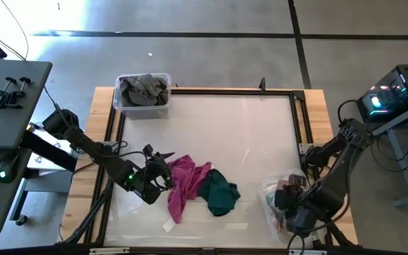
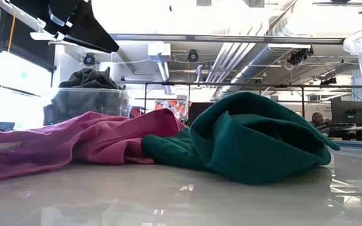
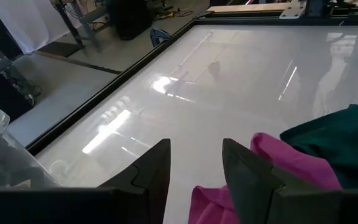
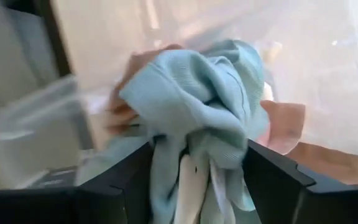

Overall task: Sort microfiber towel by color & place in baskets
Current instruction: Put the light blue towel into the bottom transparent bin, then put the pink towel into the top transparent bin

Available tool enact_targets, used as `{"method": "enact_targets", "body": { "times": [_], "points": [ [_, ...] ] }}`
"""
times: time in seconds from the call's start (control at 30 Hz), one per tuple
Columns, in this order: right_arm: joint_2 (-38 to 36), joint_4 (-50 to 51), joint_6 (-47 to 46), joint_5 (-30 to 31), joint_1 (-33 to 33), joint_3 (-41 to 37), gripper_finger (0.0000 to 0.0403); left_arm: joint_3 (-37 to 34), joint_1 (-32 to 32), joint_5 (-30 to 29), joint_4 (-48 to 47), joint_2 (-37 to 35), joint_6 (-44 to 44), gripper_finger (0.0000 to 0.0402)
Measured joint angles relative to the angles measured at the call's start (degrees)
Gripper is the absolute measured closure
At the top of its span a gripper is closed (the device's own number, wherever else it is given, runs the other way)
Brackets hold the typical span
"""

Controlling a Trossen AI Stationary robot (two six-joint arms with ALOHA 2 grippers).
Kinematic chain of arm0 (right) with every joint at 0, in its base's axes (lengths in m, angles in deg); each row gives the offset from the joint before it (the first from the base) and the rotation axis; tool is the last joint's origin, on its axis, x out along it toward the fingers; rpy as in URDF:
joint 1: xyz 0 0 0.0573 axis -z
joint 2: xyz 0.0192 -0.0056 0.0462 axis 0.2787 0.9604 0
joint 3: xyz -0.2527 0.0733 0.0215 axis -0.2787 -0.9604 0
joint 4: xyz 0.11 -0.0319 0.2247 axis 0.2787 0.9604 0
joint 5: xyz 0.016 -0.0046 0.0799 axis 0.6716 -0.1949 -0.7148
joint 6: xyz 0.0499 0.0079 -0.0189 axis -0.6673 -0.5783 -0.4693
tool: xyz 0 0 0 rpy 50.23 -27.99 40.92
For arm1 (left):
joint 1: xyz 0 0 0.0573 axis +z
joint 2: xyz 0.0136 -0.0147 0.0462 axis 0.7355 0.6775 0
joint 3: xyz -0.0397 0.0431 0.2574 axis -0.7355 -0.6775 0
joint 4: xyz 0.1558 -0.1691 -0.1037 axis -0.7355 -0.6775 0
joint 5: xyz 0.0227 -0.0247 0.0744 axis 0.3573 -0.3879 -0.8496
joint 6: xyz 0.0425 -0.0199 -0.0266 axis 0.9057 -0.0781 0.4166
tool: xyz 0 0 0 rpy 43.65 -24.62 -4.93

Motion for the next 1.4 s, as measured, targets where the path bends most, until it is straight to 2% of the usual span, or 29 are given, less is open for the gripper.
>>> {"method": "enact_targets", "body": {
  "times": [0.27, 0.43, 0.77, 0.9, 1.03, 1.23, 1.4],
  "points": [
    [0.0, 2.3, -1.2, -0.1, 0.0, 8.5, 0.0187, 0.0, 0.0, 0.0, 0.0, 0.0, 0.0, 0.0271],
    [-0.1, 3.6, -0.9, 0.7, 0.0, 9.3, 0.0195, 0.0, 0.0, 0.0, 0.0, 0.0, 0.0, 0.0271],
    [-0.1, 3.9, 2.8, 0.8, 0.4, 9.3, 0.0288, 0.0, 0.0, 0.0, 0.0, 0.0, 0.0, 0.0271],
    [-0.1, 6.3, 3.7, 8.7, 0.3, 9.3, 0.0307, 0.0, 0.0, 0.0, 0.0, 0.0, 0.0, 0.0271],
    [-0.1, 8.5, 4.4, 16.9, 1.3, 9.3, 0.0303, 0.0, 0.0, 0.0, 0.0, 0.0, 0.0, 0.0271],
    [-0.3, 7.0, 13.5, 32.8, 4.0, 9.3, 0.0256, 0.0, 0.2, 0.0, 0.0, 0.0, 0.0, 0.0271],
    [-0.4, 2.7, 19.2, 37.7, 9.0, 8.2, 0.0199, 0.0, 0.3, 0.0, 0.0, 0.0, 0.0, 0.0271]
  ]
}}
